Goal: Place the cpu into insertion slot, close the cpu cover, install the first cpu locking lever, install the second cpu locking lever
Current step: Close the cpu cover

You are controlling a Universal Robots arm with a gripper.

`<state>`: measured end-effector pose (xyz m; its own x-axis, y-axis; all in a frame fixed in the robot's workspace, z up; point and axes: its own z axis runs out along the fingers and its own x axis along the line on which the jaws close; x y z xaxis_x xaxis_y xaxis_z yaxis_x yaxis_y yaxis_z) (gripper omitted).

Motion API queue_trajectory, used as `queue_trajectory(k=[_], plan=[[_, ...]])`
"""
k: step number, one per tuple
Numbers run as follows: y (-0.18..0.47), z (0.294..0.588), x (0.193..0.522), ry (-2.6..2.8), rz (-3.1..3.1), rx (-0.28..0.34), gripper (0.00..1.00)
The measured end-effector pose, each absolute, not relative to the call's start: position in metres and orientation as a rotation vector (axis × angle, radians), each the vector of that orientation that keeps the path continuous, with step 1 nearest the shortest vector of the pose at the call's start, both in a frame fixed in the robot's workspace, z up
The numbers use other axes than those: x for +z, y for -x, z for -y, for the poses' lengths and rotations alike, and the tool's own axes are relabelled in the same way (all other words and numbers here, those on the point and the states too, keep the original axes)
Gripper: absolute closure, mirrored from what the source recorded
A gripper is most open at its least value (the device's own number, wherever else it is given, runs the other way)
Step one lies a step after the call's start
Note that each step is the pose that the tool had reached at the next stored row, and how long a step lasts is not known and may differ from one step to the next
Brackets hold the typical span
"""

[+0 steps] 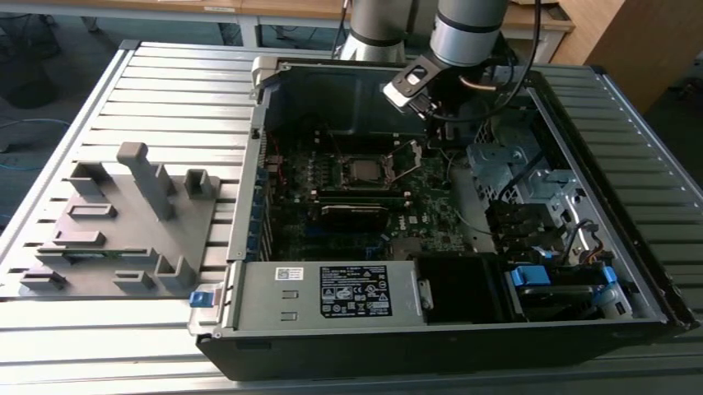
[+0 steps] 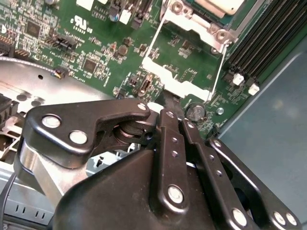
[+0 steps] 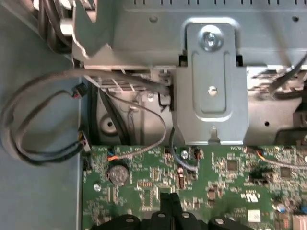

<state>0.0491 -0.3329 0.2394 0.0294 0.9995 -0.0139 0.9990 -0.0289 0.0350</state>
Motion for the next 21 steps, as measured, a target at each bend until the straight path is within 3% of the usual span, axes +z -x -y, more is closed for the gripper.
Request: queue_trajectory(k=[21], plan=[[0.008, 0.333, 0.239, -2.211, -2.146, 0.095, 0.90]])
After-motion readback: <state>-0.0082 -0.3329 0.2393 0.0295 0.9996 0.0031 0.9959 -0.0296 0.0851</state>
